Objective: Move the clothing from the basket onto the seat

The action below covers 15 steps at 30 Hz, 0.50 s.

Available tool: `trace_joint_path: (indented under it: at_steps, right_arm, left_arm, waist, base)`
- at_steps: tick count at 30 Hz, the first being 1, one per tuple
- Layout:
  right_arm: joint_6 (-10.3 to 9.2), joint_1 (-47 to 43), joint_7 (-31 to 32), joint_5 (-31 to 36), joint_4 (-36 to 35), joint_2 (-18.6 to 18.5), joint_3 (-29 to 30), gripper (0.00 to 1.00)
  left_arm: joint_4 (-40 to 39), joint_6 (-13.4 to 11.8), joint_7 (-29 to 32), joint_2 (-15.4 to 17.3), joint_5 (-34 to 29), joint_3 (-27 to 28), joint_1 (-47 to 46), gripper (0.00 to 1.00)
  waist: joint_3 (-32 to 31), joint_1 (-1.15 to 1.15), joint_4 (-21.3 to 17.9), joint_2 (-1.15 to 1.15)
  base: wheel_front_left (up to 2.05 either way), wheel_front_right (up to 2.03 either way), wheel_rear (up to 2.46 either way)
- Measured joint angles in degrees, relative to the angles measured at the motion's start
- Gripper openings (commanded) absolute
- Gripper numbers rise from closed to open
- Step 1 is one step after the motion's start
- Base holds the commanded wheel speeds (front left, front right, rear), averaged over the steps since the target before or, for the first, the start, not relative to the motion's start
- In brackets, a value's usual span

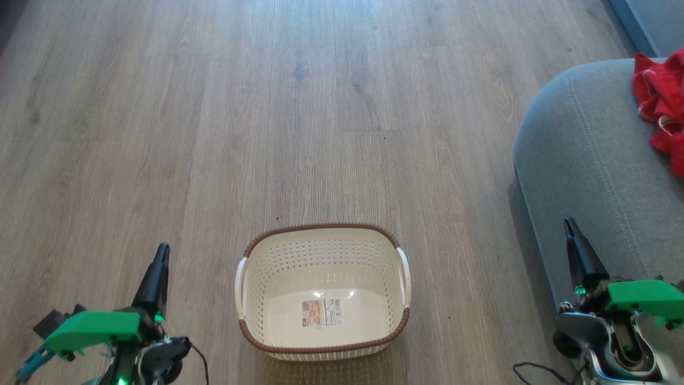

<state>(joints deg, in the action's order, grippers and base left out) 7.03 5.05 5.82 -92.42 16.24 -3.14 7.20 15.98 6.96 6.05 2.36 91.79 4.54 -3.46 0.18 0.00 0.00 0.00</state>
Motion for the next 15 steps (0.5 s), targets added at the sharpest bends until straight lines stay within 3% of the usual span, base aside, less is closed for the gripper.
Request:
trace_joint_path:
  at_steps: [15]
  right_arm:
    - [0.0,0.0,0.0,0.0,0.0,0.1,0.0,0.0]
  left_arm:
    - [0.0,0.0,0.0,0.0,0.0,0.0,0.0,0.0]
  waist:
    - [0.0,0.0,0.0,0.0]
  base:
    - [0.0,0.0,0.0]
